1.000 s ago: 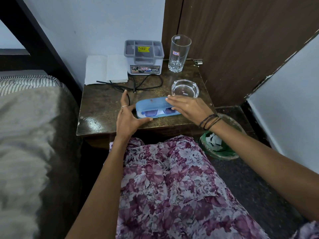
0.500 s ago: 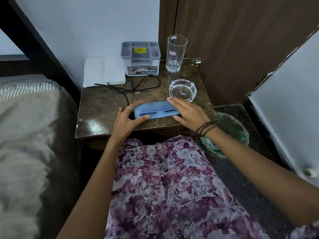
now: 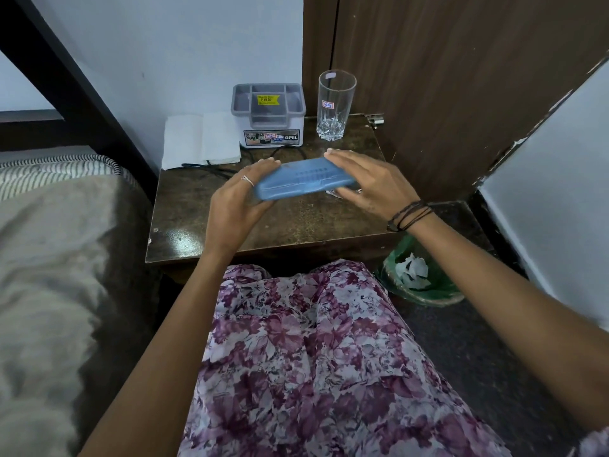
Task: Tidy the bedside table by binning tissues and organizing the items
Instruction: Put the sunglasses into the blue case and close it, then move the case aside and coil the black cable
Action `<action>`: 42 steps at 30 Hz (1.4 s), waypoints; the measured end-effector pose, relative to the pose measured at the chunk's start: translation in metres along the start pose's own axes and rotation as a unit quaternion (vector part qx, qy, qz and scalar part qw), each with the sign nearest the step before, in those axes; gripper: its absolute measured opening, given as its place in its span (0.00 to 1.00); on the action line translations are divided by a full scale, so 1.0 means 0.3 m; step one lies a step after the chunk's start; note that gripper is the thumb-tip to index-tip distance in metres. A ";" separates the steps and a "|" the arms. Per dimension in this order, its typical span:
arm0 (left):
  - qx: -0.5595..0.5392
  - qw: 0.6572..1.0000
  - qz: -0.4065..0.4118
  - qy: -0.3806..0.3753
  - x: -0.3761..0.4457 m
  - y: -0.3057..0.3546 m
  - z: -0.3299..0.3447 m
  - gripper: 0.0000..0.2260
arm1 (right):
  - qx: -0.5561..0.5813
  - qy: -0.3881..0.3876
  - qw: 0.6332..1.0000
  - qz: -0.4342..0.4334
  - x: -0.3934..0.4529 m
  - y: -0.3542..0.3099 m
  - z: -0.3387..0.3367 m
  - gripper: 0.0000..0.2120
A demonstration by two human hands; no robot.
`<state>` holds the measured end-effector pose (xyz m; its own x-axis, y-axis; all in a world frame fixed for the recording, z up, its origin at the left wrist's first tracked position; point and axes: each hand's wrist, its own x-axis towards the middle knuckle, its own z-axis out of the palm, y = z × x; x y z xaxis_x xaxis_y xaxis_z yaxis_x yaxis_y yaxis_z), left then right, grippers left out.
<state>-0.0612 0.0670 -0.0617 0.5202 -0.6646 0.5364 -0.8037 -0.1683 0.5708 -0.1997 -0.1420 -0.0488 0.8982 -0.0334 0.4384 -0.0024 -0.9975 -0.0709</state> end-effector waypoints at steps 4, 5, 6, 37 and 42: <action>-0.004 1.000 0.001 0.008 0.019 0.005 -0.002 0.22 | 0.001 -0.017 1.000 0.018 0.012 -0.002 -0.013 0.26; -0.004 1.000 -0.001 0.009 0.018 0.005 -0.003 0.22 | 0.008 -0.020 0.999 0.027 0.013 -0.005 -0.014 0.26; -0.003 1.000 -0.004 0.014 0.014 0.004 -0.003 0.22 | 0.020 -0.023 0.999 0.038 0.017 -0.011 -0.015 0.26; -0.313 0.818 -0.444 0.191 -0.112 -0.174 -0.289 0.13 | 0.724 -0.078 0.537 0.426 0.439 -0.619 0.269 0.18; -0.271 0.795 -0.480 0.253 -0.179 -0.237 -0.280 0.15 | 0.646 -0.096 0.623 0.431 0.446 -0.682 0.358 0.16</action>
<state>-0.0076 0.1759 -0.0788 0.9784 -0.0181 -0.2058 0.2059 0.0073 0.9785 -0.0320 0.0642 -0.0718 0.8441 -0.3902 -0.3676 -0.2750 0.2734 -0.9217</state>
